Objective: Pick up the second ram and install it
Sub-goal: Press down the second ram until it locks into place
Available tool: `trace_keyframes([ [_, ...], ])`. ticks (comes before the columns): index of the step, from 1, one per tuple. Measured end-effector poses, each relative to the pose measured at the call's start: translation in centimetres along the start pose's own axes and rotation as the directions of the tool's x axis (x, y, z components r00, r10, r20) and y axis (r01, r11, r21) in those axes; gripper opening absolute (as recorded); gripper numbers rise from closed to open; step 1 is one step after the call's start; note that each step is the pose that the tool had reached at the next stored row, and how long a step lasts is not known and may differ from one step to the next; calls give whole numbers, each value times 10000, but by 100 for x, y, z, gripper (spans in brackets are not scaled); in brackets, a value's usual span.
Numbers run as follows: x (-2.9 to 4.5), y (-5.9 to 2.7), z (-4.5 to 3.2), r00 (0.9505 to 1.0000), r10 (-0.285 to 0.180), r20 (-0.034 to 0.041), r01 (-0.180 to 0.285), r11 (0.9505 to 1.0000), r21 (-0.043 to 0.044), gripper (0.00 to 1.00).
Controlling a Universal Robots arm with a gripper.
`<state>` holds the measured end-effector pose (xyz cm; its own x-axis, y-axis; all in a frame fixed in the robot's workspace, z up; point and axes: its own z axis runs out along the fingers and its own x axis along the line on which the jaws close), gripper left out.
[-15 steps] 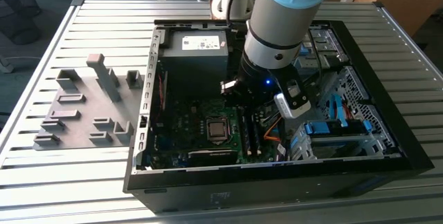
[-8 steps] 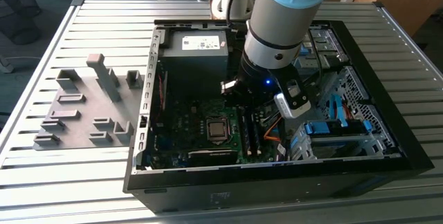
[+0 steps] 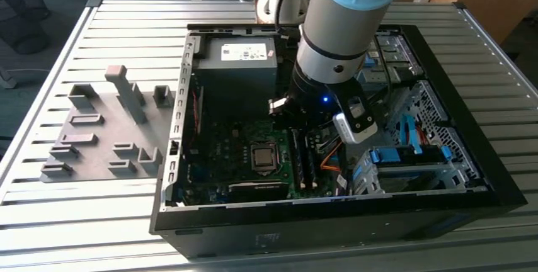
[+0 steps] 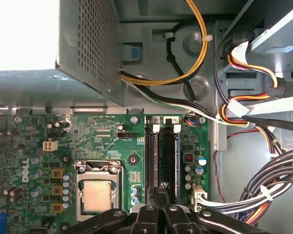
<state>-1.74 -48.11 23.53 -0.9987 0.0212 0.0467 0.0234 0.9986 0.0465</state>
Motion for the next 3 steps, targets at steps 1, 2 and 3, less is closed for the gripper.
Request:
trace_keyframes([
  [1,0,0,-1,10000,0,0,0,10000,-1,11],
  [2,0,0,-1,10000,0,0,0,10000,0,11],
  [3,0,0,-1,10000,0,0,0,10000,0,11],
])
